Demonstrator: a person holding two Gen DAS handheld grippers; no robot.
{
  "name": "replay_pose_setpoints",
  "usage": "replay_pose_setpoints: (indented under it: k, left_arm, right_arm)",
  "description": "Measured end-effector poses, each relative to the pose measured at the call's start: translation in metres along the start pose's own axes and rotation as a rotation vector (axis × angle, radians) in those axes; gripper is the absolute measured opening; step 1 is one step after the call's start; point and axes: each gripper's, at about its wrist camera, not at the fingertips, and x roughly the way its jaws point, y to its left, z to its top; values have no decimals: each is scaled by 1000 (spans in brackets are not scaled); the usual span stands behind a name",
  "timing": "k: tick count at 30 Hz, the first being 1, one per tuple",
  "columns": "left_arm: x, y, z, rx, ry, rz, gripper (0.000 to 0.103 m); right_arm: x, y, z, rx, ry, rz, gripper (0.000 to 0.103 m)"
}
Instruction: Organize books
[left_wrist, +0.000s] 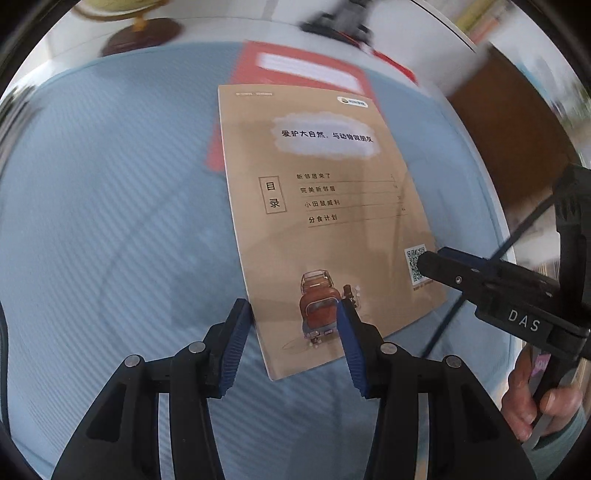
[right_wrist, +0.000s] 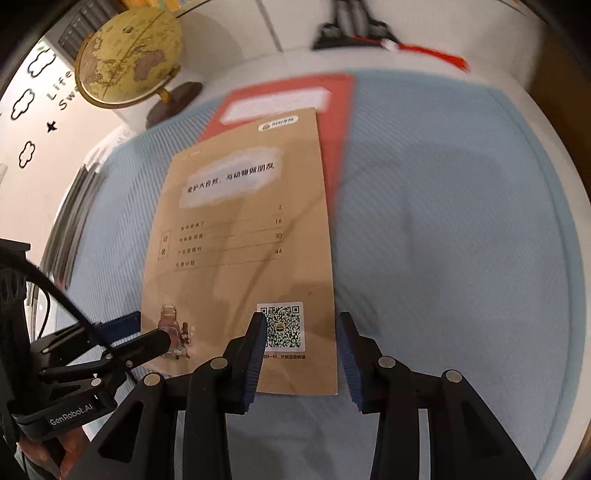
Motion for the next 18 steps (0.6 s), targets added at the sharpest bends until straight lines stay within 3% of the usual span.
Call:
replay_pose_setpoints:
  k: [5, 11, 18]
  left_arm:
    - [2, -28, -20, 94, 45, -16, 47]
    - [5, -18, -5, -27, 21, -36, 45]
    - [14, -25, 2, -45, -19, -18, 45]
  right_arm:
    - [-20, -32, -42, 24, 33, 53, 40]
    - [-15, -43, -13, 65, -38, 44, 40]
    - [-6, -22, -11, -17, -74, 3, 41]
